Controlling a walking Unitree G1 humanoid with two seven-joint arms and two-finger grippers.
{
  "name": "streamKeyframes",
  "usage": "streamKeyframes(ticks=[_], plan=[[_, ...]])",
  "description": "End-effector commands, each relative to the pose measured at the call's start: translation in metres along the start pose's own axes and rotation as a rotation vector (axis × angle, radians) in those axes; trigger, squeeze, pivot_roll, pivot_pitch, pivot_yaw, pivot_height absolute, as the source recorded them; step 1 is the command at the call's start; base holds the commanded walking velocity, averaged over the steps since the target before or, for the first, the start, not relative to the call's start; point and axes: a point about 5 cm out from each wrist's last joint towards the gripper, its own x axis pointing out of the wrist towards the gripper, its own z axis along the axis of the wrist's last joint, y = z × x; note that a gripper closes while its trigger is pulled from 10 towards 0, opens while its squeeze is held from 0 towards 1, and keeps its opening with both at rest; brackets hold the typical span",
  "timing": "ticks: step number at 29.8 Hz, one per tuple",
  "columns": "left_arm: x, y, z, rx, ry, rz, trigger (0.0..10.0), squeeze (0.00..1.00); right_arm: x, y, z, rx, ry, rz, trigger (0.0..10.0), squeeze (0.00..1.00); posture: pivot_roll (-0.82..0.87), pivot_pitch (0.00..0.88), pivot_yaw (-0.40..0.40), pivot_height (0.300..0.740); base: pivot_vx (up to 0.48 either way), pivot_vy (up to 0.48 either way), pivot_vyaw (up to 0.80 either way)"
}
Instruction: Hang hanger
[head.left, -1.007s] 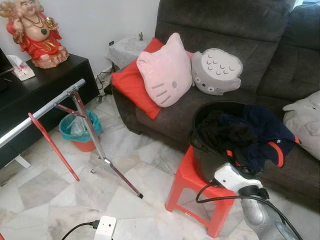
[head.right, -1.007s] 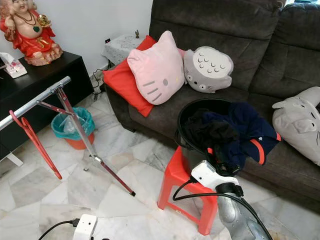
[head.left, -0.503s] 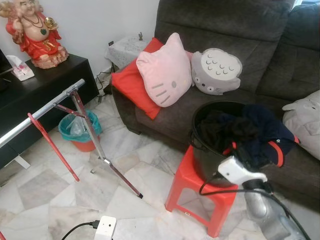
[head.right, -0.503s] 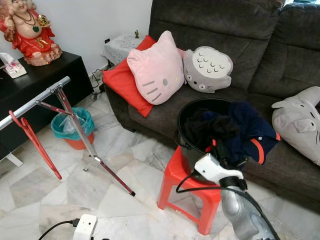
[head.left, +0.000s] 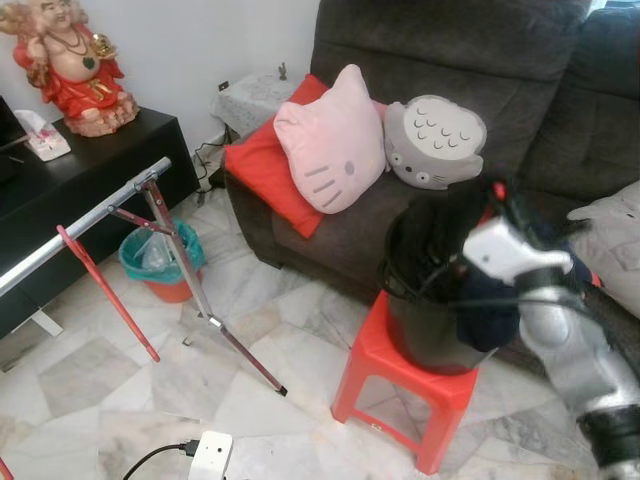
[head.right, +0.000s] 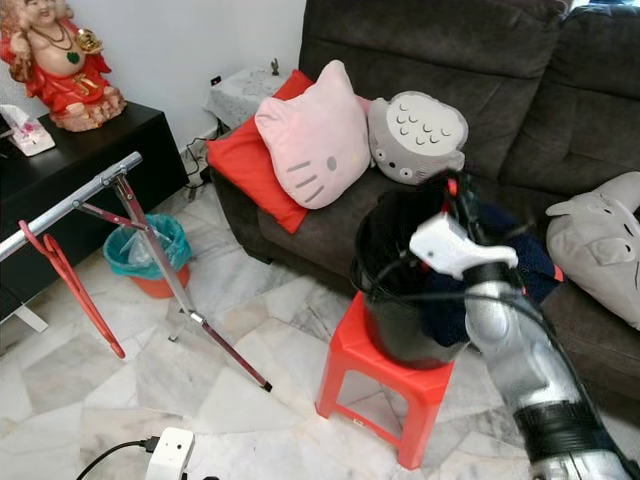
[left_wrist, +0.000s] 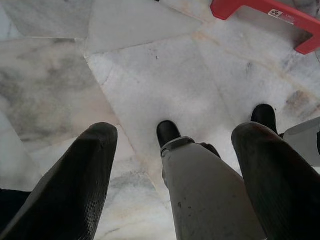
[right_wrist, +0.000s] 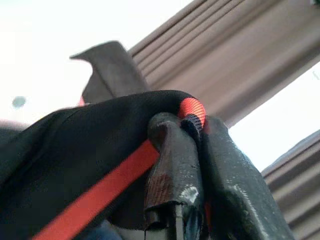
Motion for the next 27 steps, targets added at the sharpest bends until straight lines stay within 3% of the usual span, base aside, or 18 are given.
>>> streamKeyframes(ticks=[1, 6, 11, 13, 15, 19, 20, 24, 27], plan=[[0.000, 0.003, 0.000, 0.016, 0.002, 0.002, 10.0, 0.00, 0.014, -0.022, 0.021, 0.070, -0.069, -0.075, 0.0, 0.00, -0.10, 0.000, 0.059, 0.740, 0.000, 0.000, 0.00], [0.000, 0.003, 0.001, 0.015, 0.001, 0.005, 10.0, 0.00, 0.026, -0.037, 0.058, 0.197, -0.213, -0.070, 0.0, 0.00, -0.10, 0.000, 0.059, 0.740, 0.000, 0.000, 0.00], [0.000, 0.003, 0.001, 0.016, 0.002, 0.006, 10.0, 0.00, 0.029, -0.056, 0.080, 0.317, -0.308, -0.093, 0.0, 0.00, -0.10, 0.000, 0.061, 0.740, 0.000, 0.000, 0.00], [0.000, 0.003, 0.001, 0.017, 0.002, 0.006, 10.0, 0.00, 0.028, -0.060, 0.093, 0.438, -0.363, -0.048, 0.0, 0.00, -0.11, 0.000, 0.061, 0.740, 0.000, 0.000, 0.00], [0.000, 0.003, 0.001, 0.017, 0.002, 0.006, 10.0, 0.00, 0.028, -0.060, 0.093, 0.438, -0.363, -0.048, 0.0, 0.00, -0.11, 0.000, 0.061, 0.740, 0.000, 0.000, 0.00], [0.000, 0.003, 0.001, 0.017, 0.000, 0.008, 10.0, 0.00, 0.024, -0.065, 0.109, 0.613, -0.437, -0.028, 0.0, 0.00, -0.10, 0.000, 0.063, 0.740, 0.000, 0.000, 0.00], [0.000, 0.004, 0.001, 0.017, 0.000, 0.009, 10.0, 0.00, 0.023, -0.069, 0.114, 0.696, -0.456, -0.029, 0.0, 0.00, -0.10, 0.000, 0.063, 0.740, 0.000, 0.000, 0.00], [0.000, 0.004, 0.001, 0.017, 0.001, 0.008, 10.0, 0.00, 0.017, -0.067, 0.129, 0.792, -0.545, 0.081, 0.0, 0.00, -0.11, 0.000, 0.065, 0.740, 0.000, 0.000, 0.00], [0.000, 0.004, 0.001, 0.018, 0.001, 0.007, 10.0, 0.00, 0.015, -0.058, 0.124, 0.779, -0.519, 0.121, 0.0, 0.00, -0.10, 0.000, 0.064, 0.740, 0.000, 0.000, 0.00]])
